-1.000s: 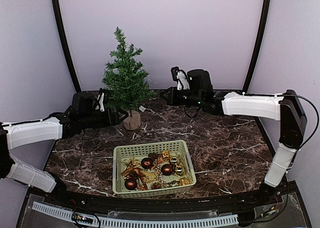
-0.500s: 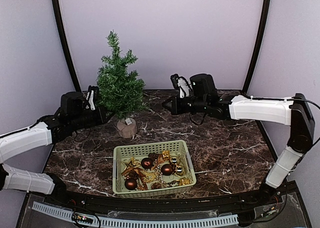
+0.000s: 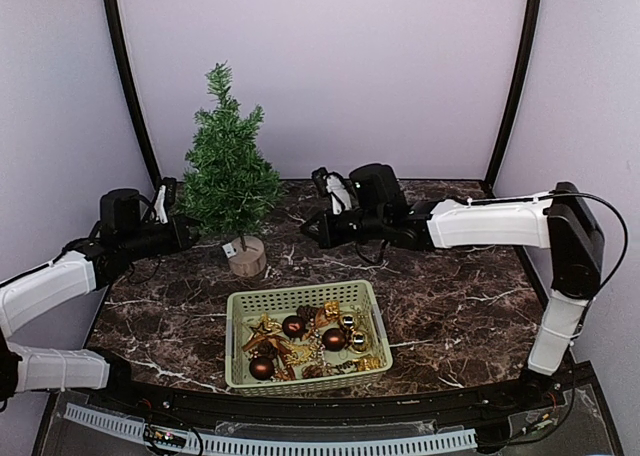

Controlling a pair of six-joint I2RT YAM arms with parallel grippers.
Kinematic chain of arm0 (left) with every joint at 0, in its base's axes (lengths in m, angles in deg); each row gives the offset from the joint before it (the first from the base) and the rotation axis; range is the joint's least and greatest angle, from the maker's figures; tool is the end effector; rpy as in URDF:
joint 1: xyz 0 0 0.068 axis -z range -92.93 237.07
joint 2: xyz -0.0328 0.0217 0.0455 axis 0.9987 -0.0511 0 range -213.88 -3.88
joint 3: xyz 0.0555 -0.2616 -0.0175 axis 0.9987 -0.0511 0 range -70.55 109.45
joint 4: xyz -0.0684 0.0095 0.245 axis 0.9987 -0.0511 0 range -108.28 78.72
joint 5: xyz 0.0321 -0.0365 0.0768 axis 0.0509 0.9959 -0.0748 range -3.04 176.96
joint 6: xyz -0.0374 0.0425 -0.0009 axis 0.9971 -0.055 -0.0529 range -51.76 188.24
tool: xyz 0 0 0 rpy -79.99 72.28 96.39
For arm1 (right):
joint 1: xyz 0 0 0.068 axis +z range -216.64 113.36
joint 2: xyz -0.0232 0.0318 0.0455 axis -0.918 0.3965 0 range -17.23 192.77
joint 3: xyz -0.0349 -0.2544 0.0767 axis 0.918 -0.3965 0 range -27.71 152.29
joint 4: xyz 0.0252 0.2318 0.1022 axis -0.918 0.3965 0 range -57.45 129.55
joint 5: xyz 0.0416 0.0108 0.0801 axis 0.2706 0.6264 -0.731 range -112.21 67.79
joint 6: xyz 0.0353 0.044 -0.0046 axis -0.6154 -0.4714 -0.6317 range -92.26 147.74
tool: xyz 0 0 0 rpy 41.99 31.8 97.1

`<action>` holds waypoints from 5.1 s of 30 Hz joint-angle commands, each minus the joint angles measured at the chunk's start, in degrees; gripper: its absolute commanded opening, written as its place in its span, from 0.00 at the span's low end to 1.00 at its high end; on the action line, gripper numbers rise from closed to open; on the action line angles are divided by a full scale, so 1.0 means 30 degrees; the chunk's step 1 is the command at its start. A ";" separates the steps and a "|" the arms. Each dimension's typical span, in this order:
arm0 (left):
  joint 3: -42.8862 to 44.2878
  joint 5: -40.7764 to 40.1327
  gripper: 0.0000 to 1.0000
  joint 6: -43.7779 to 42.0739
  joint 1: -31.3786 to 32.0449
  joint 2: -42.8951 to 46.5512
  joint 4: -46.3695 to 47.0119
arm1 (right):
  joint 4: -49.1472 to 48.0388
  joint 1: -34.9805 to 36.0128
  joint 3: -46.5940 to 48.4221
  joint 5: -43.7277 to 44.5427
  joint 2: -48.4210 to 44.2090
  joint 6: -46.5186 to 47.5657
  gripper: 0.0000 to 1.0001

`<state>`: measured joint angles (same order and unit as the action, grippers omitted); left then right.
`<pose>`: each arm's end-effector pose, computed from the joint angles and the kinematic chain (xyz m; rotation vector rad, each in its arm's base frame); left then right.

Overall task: Decorate the small christmas tree
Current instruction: Wrap the side of the string light in the gap of the branches, then pick up the ornament ball from the bin.

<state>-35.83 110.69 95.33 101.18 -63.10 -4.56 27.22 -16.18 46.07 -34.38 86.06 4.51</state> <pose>0.2225 -0.0724 0.2584 0.0756 1.9488 -0.8738 0.2601 0.3281 0.2546 -0.6450 2.0382 1.0094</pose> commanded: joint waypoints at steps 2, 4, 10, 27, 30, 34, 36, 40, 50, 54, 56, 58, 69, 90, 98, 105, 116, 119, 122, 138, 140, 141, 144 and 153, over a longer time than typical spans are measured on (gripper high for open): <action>-0.0013 0.1071 0.00 -0.1105 -0.0638 -0.0127 0.0543 | -0.1803 -0.0582 0.1958 0.0726 0.1284 -0.0332 0.00; -0.0039 0.1256 0.00 -0.1221 -0.0859 -0.0208 0.0590 | -0.1868 -0.0800 0.2329 0.1012 0.1510 -0.0218 0.00; -0.0030 0.1746 0.00 -0.1518 -0.1244 -0.0366 0.0720 | -0.0740 -0.1515 0.4989 0.1309 0.2830 0.1631 0.00; -0.0165 0.3051 0.00 -0.1701 -0.1695 -0.1217 0.1227 | -0.0888 -0.2387 1.1640 -0.4009 0.8869 0.4970 0.00; -0.0238 0.3000 0.00 -0.1734 -0.1790 -0.1256 0.1217 | -0.1270 -0.2392 1.2011 -0.6043 0.9360 0.4850 0.00; -0.0448 0.2786 0.00 -0.1646 -0.1900 -0.1265 0.1244 | -0.2526 -0.2332 1.1655 -0.9145 0.9738 0.3366 0.00; -0.0584 0.2869 0.00 -0.1545 -0.1917 -0.1306 0.1436 | -0.3775 -0.2199 1.1041 -0.9843 0.9754 0.2457 0.00; -0.0878 0.3006 0.00 -0.1381 -0.1933 -0.1309 0.1769 | -0.5135 -0.1876 1.0820 -1.0318 1.0124 0.1342 0.00; -0.1135 0.2508 0.00 -0.1287 -0.2043 -0.0713 0.1321 | -0.7785 -0.2667 0.7611 -0.8511 0.8712 -0.0423 0.11; -0.1113 0.2428 0.11 -0.1237 -0.2126 -0.0165 0.1022 | -0.8593 -0.3047 0.5394 -0.7796 0.7129 -0.0370 0.31; -0.1067 0.2224 0.21 -0.1263 -0.2187 0.0337 0.0691 | -0.8936 -0.3198 0.4092 -0.7264 0.6322 -0.0282 0.38; -0.0995 0.1774 0.35 -0.1270 -0.2217 0.0858 0.0107 | -0.9080 -0.3344 0.3191 -0.6897 0.5664 -0.0250 0.46; -0.1218 -0.5126 0.76 -0.0188 -0.2326 0.6467 -0.5162 | -0.8091 -0.4072 -0.2449 -0.2169 0.0073 -0.0039 0.91; -0.1831 -0.1860 0.75 0.0766 0.1865 0.6015 -0.8498 | 0.7368 0.0710 -0.5829 0.5412 -0.9430 -0.4229 0.79; -0.2221 -0.2545 0.69 0.2227 0.5627 0.3389 -0.6035 | 0.8996 0.3179 -0.4137 0.6836 -0.7861 -0.4783 0.63; -0.3024 -0.3375 0.68 0.3643 0.6836 0.3351 -0.4315 | 0.9717 0.5987 -0.2762 0.7025 -0.4469 -0.6083 0.58; -0.3189 -0.3530 0.68 0.3701 0.6899 0.3231 -0.4087 | 1.1990 0.7213 -0.1197 0.8079 -0.0417 -0.6084 0.56; -0.3222 -0.3541 0.69 0.3733 0.6899 0.3258 -0.3935 | 1.2144 0.7259 -0.1157 0.8414 0.0006 -0.5958 0.57; -0.3158 -0.3442 0.69 0.3722 0.6899 0.3143 -0.3866 | 1.2001 0.7263 -0.0982 0.8480 0.0590 -0.5753 0.59; -0.2905 -0.3632 0.69 0.3582 0.6899 0.4217 -0.4467 | 1.1325 0.7383 -0.1229 0.8430 0.0801 -0.5700 0.46; -0.2737 -0.3763 0.69 0.3346 0.6899 0.4554 -0.4654 | 1.1350 0.7397 -0.1300 0.8525 0.0096 -0.5811 0.45; -0.2658 -0.3921 0.69 0.3087 0.6899 0.4870 -0.4751 | 1.1478 0.7386 -0.1239 0.8649 -0.0267 -0.5826 0.45; -0.2070 -0.4288 0.69 0.2286 0.6899 0.5545 -0.5333 | 1.2125 0.7389 -0.0900 0.9130 -0.1663 -0.5750 0.45; 0.0288 -0.2682 0.69 0.0038 0.6899 0.6479 -0.5491 | 1.2309 0.7380 0.0223 1.0737 -0.5472 -0.4795 0.45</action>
<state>-38.85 98.99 99.59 121.49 -44.26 -21.19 64.16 5.44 44.19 -5.90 73.47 -11.53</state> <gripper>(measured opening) 0.689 0.486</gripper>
